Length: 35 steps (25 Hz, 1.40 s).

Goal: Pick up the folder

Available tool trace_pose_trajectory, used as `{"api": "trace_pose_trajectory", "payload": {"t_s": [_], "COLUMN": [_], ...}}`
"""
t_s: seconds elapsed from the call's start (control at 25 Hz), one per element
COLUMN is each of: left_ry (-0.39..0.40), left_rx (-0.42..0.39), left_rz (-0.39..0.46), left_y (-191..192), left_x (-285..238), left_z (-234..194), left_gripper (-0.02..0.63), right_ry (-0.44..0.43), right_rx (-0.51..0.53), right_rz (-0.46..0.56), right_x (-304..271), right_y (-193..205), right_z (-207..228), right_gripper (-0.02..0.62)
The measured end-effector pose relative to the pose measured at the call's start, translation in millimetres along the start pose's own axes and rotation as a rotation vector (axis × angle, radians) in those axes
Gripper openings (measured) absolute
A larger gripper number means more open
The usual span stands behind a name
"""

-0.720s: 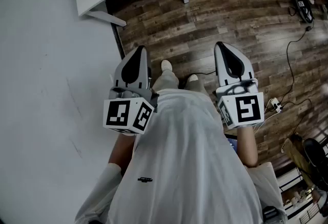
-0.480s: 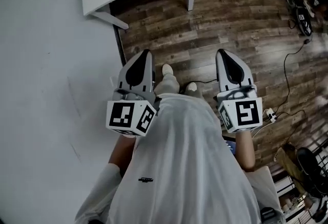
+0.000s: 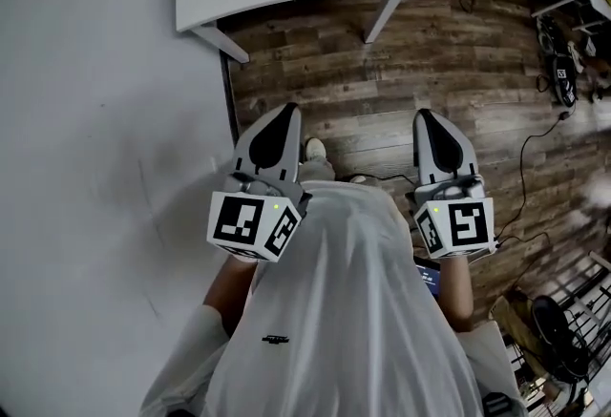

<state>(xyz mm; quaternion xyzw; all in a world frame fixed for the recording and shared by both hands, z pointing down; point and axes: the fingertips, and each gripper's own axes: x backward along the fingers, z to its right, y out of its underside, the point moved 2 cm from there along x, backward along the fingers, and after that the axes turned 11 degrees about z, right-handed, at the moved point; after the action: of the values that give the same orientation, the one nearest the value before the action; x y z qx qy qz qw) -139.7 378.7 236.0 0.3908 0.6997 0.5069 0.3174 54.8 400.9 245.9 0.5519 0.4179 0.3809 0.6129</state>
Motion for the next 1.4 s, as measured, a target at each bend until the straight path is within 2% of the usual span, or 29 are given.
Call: {"api": "trace_pose_trajectory", "payload": {"t_s": [0.2,0.28,0.4,0.52,0.68,0.84,1.0,1.12,1.24,1.4], "left_ry": [-0.022,-0.024,0.012,0.068,0.068,0.059,0.038,0.020,-0.021,-0.072], "left_rx": [0.139,0.167,0.138,0.082,0.114,0.101,0.074,0.073,0.099,0.050], "left_rz": [0.028,0.033,0.033,0.033,0.024,0.011,-0.005,-0.017,-0.024,-0.064], "left_y": [-9,-14,-25,-31,-26,-25,-28,-32,-36,-33], "left_x": [-4,-6,-18,-30,-51,-81,-125,-159,-194,-243], "left_z": [-51,-59,-57,-51,-69,-83,-91,-99,-116,-130], "left_gripper": [0.009,0.009,0.009,0.009,0.009,0.009,0.009,0.009,0.009,0.009], "right_ry": [0.008,-0.006,-0.048,-0.046,-0.039,-0.026,-0.049,-0.050,-0.061,-0.080], "right_rx": [0.026,0.035,0.069,0.084,0.075,0.034,0.022,-0.029,-0.039,-0.053], "right_rz": [0.007,0.019,0.033,0.007,0.012,0.008,-0.010,-0.023,-0.025,-0.035], "right_x": [-51,-62,-79,-92,-114,-142,-177,-207,-241,-285], "right_y": [-3,-15,-30,-28,-28,-17,-11,-7,-8,-8], "right_z": [-25,-39,-46,-41,-33,-11,19,45,71,111], "right_gripper": [0.006,0.006,0.006,0.006,0.006,0.006,0.006,0.006,0.006,0.006]}}
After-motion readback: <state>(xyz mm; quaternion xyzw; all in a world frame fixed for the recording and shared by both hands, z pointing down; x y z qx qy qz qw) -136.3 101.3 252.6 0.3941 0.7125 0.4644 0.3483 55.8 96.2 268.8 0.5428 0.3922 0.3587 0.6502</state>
